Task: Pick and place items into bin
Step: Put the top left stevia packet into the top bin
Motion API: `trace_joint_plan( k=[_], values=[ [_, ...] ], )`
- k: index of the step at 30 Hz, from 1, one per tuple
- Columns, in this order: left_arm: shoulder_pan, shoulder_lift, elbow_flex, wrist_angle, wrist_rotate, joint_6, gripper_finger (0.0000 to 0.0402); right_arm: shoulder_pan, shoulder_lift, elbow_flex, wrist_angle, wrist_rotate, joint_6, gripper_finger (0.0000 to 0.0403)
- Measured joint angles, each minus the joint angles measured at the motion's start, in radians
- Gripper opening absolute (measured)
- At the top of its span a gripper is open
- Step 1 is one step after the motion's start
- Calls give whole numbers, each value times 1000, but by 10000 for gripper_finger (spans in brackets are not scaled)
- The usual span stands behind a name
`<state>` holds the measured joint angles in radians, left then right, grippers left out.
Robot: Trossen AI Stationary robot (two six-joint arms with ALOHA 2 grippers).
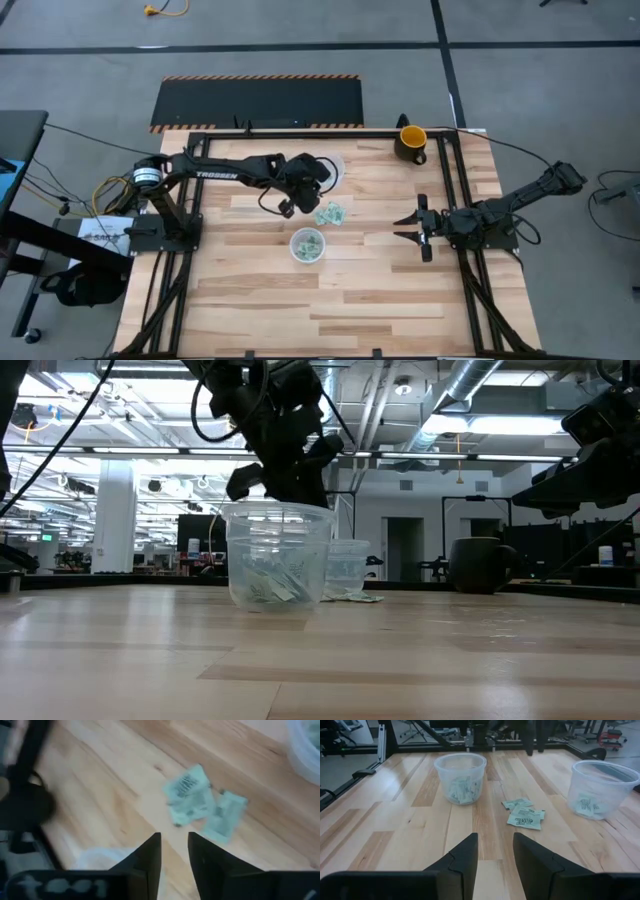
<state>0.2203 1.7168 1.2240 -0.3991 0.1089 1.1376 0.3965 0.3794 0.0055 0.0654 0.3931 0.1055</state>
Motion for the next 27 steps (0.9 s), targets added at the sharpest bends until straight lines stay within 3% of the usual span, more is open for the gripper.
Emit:
trace_joint_plan(
  k=[9,18,27],
  values=[
    [-4,11,-1,8,-128,-53,87,0,0,0,0,0,0,118],
    [2,11,-1,-10,-124,-188,83,0,0,0,0,0,0,118],
    [-11,40,-2,-130,-115,110,83,0,0,0,0,0,0,118]
  ],
)
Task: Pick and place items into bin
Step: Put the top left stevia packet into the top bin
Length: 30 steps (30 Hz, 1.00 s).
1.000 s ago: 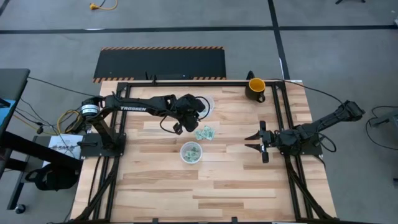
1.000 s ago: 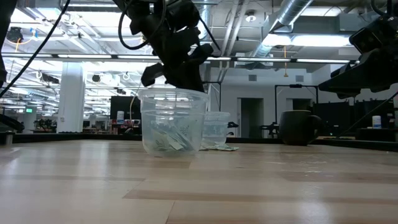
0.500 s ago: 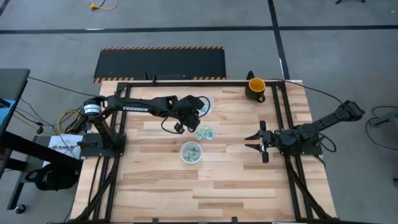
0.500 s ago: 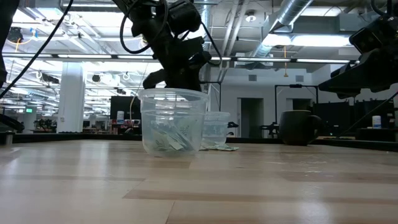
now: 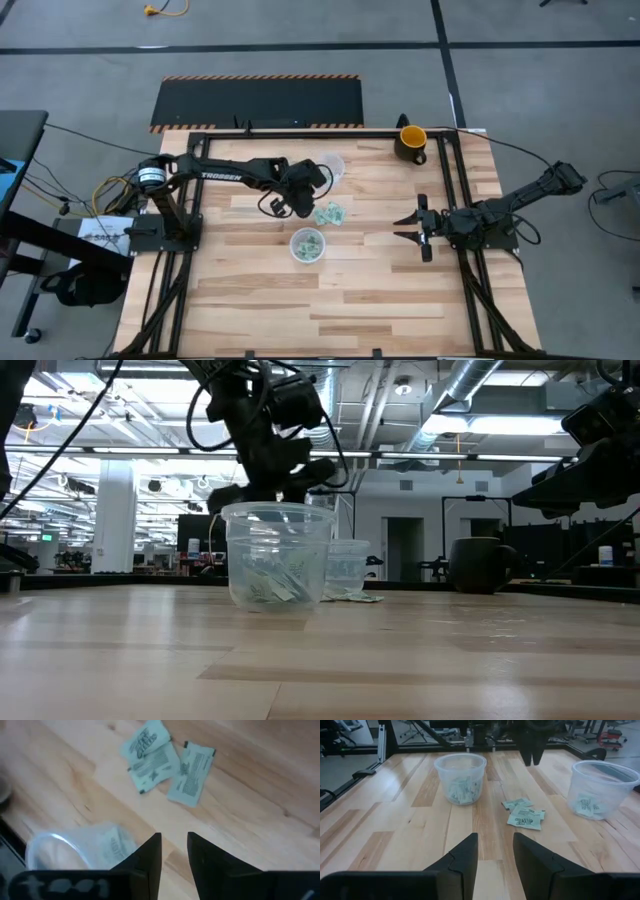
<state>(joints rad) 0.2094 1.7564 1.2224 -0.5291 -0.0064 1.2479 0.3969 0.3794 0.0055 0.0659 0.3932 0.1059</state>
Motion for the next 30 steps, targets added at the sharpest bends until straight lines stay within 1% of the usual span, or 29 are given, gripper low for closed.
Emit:
trace_joint_plan(
  k=[7,12,14,20,30],
  values=[
    [-7,34,2,31,24,205,83,0,0,0,0,0,0,118],
    [-15,85,0,7,-31,334,83,0,1,0,-1,0,0,118],
    [-20,105,1,28,-53,344,83,0,2,0,0,0,0,118],
    [-35,146,2,50,-46,347,83,0,7,0,-2,-1,0,118],
    [-29,147,1,73,-33,411,83,0,6,0,-2,-1,0,118]
  ],
)
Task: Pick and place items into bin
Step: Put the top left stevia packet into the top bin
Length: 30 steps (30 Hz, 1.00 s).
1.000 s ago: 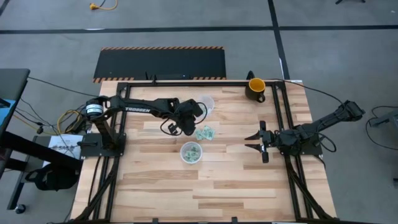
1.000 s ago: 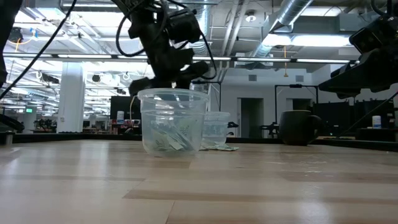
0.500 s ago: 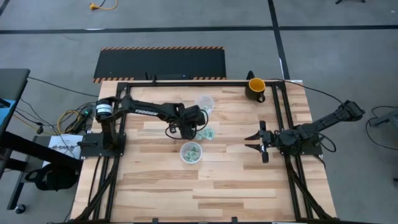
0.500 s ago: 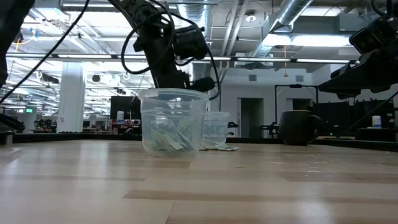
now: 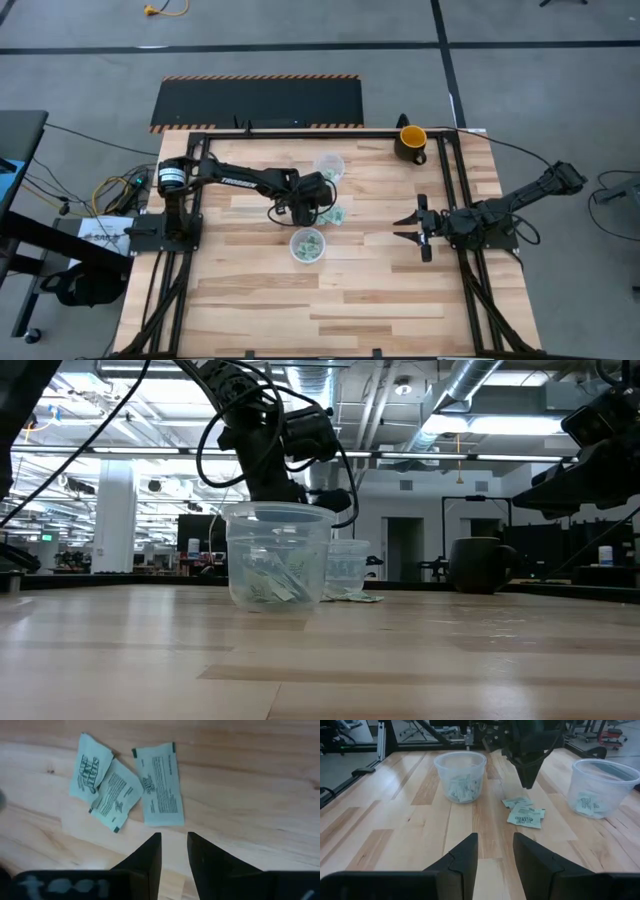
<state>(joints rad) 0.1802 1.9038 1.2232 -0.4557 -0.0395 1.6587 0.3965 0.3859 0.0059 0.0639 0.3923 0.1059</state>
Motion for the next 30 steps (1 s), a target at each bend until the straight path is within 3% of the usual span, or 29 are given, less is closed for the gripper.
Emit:
trace_joint_plan(
  k=[15,30],
  values=[
    [4,0,0,8,87,118,143,0,0,0,0,0,0,118],
    [5,30,0,41,140,177,149,0,0,0,0,1,0,118]
  ],
)
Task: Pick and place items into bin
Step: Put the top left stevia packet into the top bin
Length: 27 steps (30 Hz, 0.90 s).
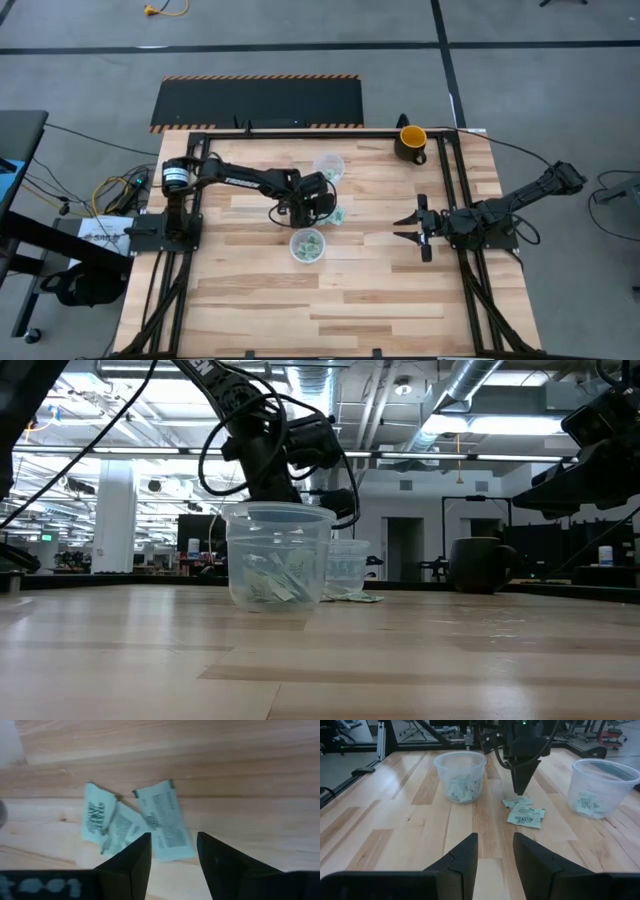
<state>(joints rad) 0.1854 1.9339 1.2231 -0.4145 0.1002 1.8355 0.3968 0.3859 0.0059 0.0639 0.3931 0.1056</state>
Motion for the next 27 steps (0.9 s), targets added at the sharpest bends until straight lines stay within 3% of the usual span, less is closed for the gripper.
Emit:
trace_joint_plan(
  k=[10,27],
  values=[
    [19,-1,0,3,57,5,149,0,0,0,0,0,0,118],
    [19,11,1,8,49,5,149,0,0,0,0,0,0,118]
  ],
)
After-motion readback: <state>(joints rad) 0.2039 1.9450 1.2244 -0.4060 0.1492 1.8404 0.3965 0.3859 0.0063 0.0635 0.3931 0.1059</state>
